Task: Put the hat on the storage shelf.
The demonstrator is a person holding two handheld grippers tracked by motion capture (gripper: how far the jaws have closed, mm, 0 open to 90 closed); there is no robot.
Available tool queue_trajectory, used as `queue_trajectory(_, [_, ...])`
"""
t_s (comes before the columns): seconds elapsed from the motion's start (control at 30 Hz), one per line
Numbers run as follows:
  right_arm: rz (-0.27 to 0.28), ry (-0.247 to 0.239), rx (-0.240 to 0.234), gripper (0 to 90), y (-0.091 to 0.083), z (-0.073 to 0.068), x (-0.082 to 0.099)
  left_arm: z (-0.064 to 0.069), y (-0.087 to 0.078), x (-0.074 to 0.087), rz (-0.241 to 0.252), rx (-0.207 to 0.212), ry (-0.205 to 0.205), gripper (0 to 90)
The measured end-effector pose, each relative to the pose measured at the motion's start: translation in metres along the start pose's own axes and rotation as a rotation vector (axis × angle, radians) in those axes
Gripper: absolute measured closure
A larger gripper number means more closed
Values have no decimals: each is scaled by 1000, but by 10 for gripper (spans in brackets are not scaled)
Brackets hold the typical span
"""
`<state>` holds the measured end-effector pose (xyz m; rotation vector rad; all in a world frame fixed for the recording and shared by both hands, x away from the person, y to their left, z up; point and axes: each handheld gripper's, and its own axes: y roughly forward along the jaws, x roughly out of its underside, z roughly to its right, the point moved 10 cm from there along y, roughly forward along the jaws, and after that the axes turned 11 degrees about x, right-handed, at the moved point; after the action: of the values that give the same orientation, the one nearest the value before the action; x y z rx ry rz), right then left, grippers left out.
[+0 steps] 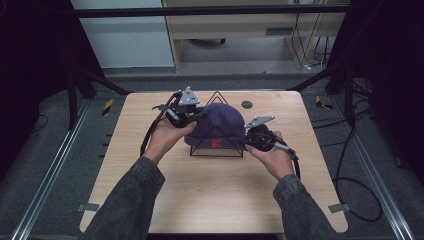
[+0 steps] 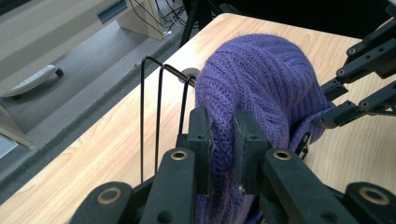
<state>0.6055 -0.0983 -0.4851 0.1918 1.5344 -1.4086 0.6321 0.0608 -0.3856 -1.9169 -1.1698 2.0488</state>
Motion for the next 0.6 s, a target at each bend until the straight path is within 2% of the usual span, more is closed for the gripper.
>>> queue_trajectory(0.6, [-30,21,-6,678,11,0,14,3,6,13,-25,9,-11,787])
